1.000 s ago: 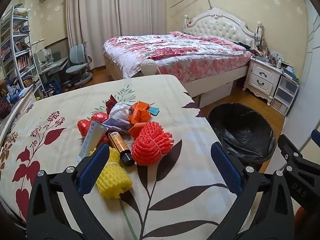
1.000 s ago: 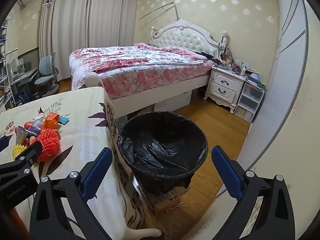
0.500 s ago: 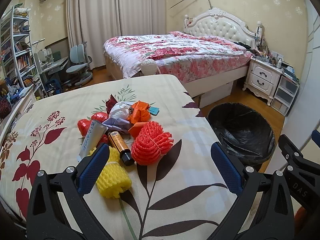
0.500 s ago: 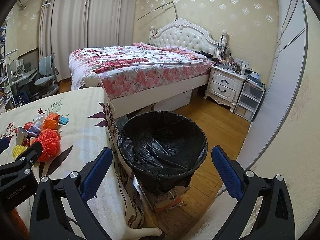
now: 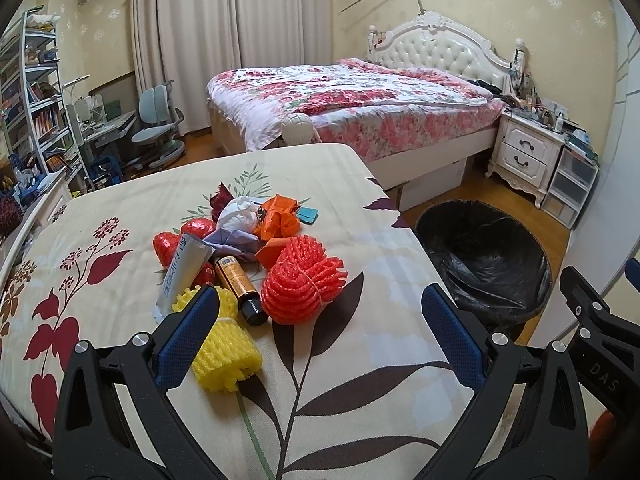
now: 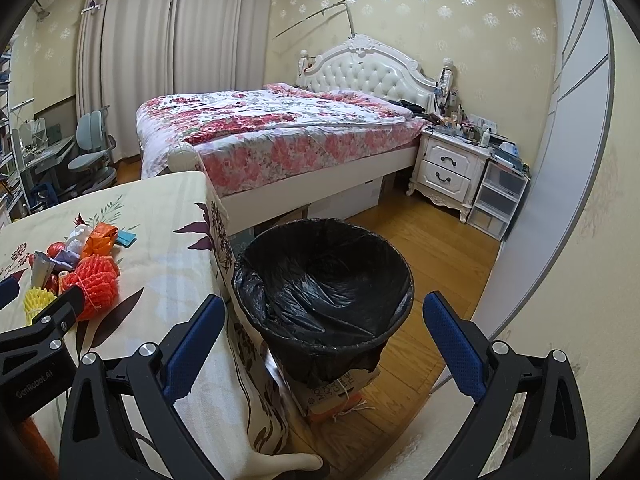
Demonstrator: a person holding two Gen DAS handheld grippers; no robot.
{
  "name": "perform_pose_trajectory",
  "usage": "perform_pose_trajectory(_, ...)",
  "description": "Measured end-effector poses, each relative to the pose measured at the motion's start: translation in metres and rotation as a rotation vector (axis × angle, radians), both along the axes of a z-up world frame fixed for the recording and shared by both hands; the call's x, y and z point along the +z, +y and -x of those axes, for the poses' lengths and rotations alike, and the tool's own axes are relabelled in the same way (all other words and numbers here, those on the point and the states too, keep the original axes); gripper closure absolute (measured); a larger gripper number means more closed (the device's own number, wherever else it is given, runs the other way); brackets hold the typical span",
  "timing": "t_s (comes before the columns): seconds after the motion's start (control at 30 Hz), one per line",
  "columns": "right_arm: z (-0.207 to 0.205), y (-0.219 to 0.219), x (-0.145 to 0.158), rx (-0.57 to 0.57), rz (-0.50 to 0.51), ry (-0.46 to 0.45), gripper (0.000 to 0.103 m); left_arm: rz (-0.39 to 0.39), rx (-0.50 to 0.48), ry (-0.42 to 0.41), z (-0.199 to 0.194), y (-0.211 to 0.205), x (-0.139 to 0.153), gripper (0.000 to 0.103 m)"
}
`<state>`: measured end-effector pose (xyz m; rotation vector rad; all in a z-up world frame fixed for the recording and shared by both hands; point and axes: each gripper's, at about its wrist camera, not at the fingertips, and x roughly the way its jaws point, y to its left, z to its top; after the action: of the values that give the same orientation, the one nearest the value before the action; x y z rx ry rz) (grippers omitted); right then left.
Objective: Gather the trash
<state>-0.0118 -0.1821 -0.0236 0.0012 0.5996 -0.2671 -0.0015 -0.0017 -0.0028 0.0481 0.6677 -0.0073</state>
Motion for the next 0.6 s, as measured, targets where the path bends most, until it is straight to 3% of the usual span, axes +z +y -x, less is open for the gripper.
perform_pose_trajectory(0.6,0.0006,-0.002,-0.002,0.0,-0.003,0.003,0.007,-0.002,0.0,0.0,0.001,-0.0015,-0.0026,0.004)
